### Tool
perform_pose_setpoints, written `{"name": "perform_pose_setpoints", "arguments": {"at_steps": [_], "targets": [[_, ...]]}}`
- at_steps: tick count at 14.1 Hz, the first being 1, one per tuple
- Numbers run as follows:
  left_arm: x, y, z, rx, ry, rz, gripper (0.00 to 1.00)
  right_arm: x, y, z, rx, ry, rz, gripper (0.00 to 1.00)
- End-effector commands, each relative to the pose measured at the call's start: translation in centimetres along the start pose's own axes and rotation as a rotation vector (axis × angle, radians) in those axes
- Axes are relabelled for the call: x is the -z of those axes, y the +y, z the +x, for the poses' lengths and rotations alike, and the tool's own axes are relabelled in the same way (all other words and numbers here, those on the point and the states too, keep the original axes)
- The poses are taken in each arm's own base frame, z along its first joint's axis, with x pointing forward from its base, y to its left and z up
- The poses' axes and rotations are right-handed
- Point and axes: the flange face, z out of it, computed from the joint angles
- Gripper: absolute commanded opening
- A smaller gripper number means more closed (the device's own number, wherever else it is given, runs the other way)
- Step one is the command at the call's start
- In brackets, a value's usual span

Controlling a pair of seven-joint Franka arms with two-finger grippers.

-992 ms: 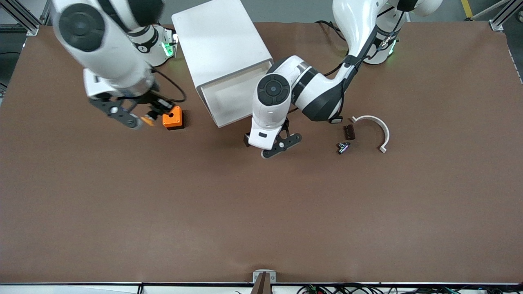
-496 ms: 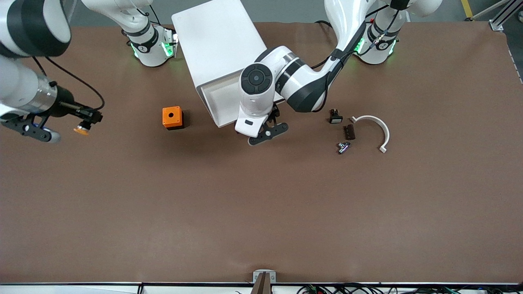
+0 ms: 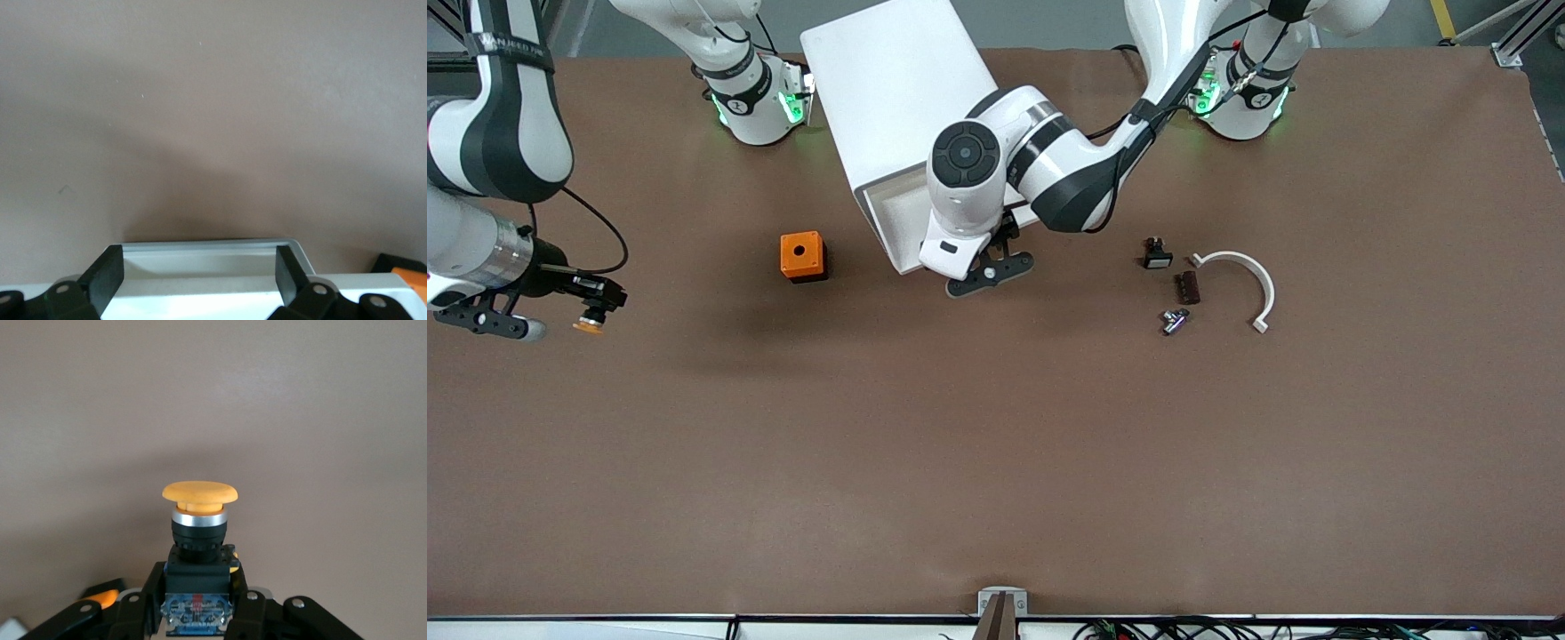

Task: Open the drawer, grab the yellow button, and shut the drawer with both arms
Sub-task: 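Carry the yellow button away with the right gripper while the left gripper pushes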

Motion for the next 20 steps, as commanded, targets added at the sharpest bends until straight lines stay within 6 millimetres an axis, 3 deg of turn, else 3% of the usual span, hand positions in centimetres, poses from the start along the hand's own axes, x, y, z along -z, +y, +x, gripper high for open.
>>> {"name": "perform_pose_setpoints", "arguments": {"at_steps": [1, 4, 9, 16, 20], "targets": [[-0.4, 0.4, -2.1, 0.007, -0.04, 0.007, 1.0, -2.4, 2.6, 0.1, 0.106, -0.023, 0.002, 0.0], [-1.2, 0.8, -3.9, 0.001, -0.081, 0.01, 1.0, -4.8, 3.5, 0.9, 0.109, -0.024, 0.001, 0.0], [-2.0, 1.3, -5.7, 0.006, -0.157, 0.0, 1.0, -11.0, 7.5, 1.7, 0.19, 0.001, -0.001, 0.0], [-3.6, 2.1, -7.6, 0.026, -0.273, -0.009, 1.0, -17.7, 7.1, 2.8, 0.211, 0.09, -0.03, 0.0], [-3.9, 2.1, -7.9, 0.039, -0.328, -0.021, 1.0, -18.9, 6.8, 3.1, 0.219, 0.111, -0.037, 0.0]]}}
